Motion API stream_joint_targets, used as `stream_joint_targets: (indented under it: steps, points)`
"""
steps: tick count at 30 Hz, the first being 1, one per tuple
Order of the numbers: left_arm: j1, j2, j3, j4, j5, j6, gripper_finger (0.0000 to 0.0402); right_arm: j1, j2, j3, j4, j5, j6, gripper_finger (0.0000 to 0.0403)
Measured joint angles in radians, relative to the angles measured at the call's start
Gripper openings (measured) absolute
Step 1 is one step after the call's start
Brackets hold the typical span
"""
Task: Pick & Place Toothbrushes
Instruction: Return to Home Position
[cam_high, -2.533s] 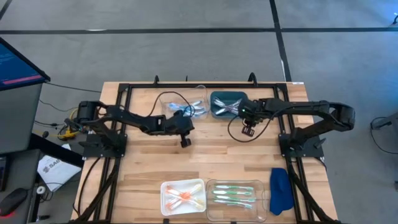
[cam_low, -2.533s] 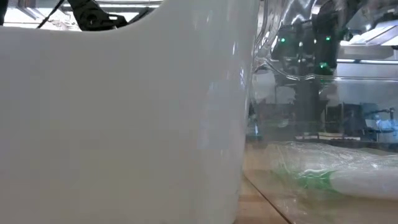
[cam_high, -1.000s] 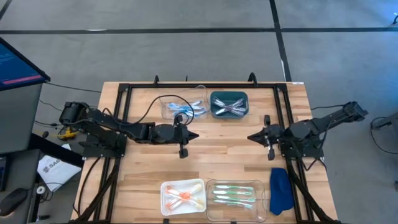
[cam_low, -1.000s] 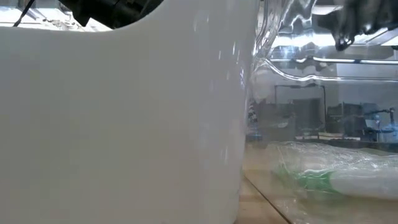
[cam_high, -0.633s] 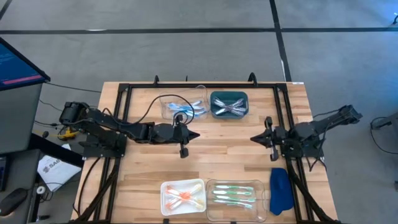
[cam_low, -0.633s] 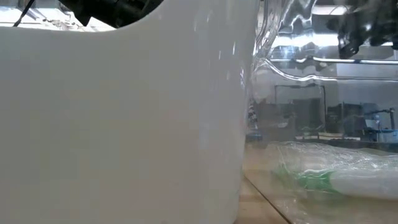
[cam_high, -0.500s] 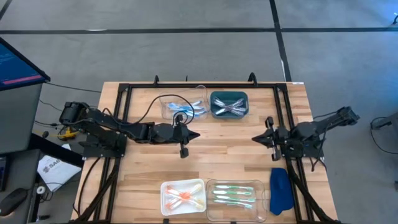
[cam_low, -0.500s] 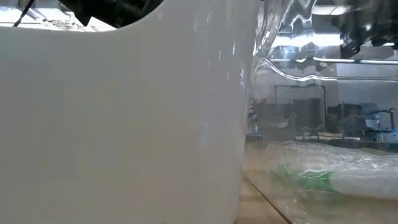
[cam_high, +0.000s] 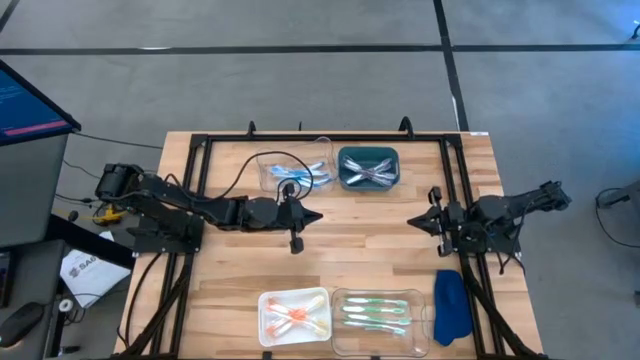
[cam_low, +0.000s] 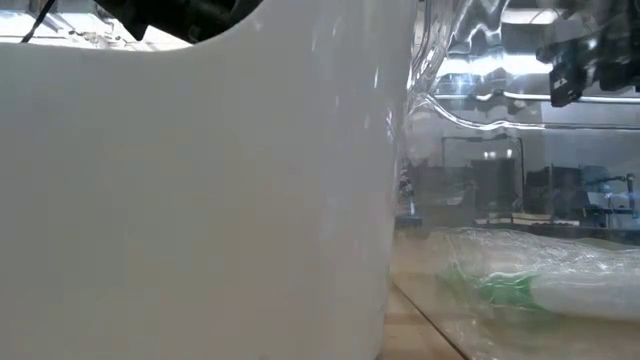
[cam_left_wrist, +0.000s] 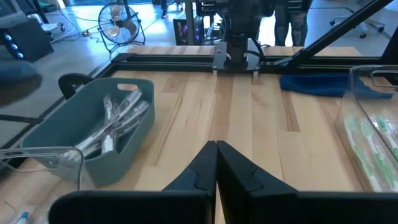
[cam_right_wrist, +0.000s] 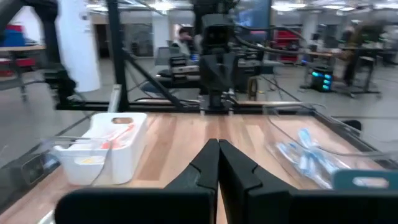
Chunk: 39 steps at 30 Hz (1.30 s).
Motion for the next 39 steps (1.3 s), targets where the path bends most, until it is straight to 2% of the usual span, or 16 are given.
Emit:
stream_joint_targets:
  steps: [4,8,14,20,23,27,33,39]
  points:
    - [0.0,0.0,0.0,0.001,0.0,0.004,0.0,-0.036,-0.001,0.0,0.003,-0.089,-0.017,0.0]
    - [0.0,0.0,0.0,0.01,0.0,0.021,0.0,-0.084,-0.001,0.0,0.002,-0.104,-0.042,0.0]
    - [0.0,0.0,0.0,0.009,0.0,0.021,0.0,-0.158,-0.001,-0.001,-0.002,-0.218,-0.04,0.0]
    - [-0.003,0.0,0.0,0.007,0.0,0.021,0.0,-0.22,-0.001,-0.069,0.051,-0.231,-0.014,0.0]
    - [-0.003,0.0,0.0,0.007,0.001,0.021,0.0,-0.253,0.007,-0.079,0.089,-0.275,-0.003,0.0]
    - [-0.003,0.0,0.0,0.006,0.001,0.021,0.0,-0.29,0.002,-0.079,0.073,-0.272,0.02,0.0]
    - [-0.004,0.0,0.0,0.005,0.001,0.021,0.0,-0.359,0.011,-0.079,0.077,-0.241,0.14,0.0]
    - [-0.004,0.0,0.0,0.003,0.022,0.018,0.0,-0.376,0.011,-0.08,0.081,-0.242,0.17,0.0]
